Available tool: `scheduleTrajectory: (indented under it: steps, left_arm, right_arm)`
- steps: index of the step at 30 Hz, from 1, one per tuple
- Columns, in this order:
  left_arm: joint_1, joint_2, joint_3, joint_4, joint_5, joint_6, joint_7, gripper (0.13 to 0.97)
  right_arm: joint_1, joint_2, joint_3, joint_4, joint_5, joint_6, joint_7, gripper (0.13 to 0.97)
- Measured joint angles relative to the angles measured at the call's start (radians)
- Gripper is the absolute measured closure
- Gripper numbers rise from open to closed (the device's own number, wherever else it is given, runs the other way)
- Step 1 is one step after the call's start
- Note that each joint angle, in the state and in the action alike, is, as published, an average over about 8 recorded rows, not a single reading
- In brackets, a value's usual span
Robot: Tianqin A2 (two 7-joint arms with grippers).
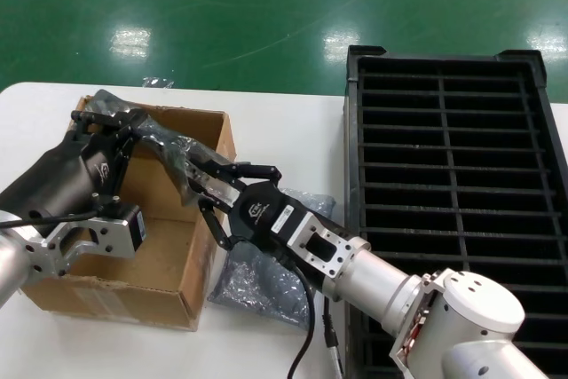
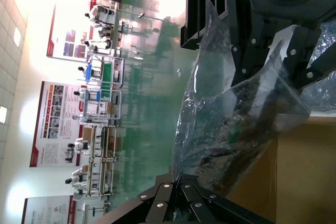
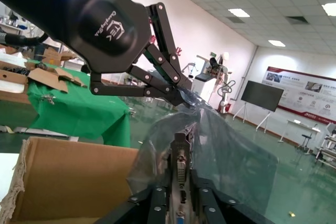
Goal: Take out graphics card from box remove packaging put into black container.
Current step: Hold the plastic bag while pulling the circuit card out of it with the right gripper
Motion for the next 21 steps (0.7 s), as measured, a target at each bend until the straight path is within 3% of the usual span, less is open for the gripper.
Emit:
scheduleTrajectory:
  steps: [9, 21]
  left_arm:
    - [0.000, 0.000, 0.000, 0.000, 0.000, 0.000, 0.000, 0.958]
    - [0.000, 0.000, 0.000, 0.000, 0.000, 0.000, 0.000, 0.958]
  right_arm:
    - [0.026, 0.000, -0.023, -0.049, 0.067, -0.003, -0.045, 0.911]
    - [-0.057, 0.034, 0.057, 0.117, -0.080, -0.023, 0.077, 0.939]
